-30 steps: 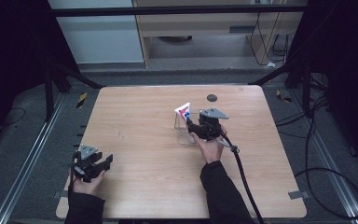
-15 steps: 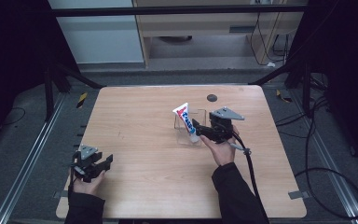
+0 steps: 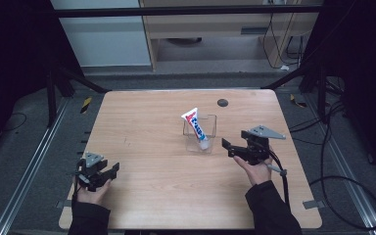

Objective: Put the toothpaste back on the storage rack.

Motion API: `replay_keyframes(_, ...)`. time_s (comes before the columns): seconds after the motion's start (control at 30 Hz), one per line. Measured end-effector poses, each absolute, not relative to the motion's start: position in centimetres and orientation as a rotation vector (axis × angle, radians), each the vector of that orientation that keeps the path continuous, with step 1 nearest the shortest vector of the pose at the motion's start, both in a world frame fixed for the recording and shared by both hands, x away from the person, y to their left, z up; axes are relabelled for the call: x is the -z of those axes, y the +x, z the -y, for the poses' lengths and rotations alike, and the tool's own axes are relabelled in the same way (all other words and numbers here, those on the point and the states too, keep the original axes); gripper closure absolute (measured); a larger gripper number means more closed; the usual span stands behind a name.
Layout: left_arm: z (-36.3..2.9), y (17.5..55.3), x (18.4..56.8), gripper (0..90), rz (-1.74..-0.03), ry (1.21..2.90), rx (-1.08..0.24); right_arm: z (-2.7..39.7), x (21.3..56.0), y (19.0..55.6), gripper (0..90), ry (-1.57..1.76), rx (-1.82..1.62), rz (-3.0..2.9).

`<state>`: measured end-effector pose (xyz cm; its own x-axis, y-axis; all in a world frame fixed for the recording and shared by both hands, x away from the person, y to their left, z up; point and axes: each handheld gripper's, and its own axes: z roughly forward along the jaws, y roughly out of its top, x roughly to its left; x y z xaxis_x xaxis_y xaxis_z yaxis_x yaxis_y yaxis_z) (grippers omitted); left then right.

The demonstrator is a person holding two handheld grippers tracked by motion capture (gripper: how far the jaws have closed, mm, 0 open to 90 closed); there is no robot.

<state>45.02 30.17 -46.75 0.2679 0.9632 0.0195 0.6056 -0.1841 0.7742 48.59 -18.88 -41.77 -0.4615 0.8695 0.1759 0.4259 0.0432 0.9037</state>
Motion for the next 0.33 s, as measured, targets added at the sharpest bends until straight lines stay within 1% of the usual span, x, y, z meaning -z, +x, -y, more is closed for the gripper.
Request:
replay_keyframes(0.13,-30.1,45.1,46.9,47.2,-1.416,1.892,-0.686,20.6,43.3,47.5,14.8,1.313,-1.314,-1.930)
replay_keyframes(0.33,-30.2,45.0,46.8,46.1,-1.408,1.894,-0.680,22.1,44.6,46.3,14.9,1.304,-1.231,-1.971)
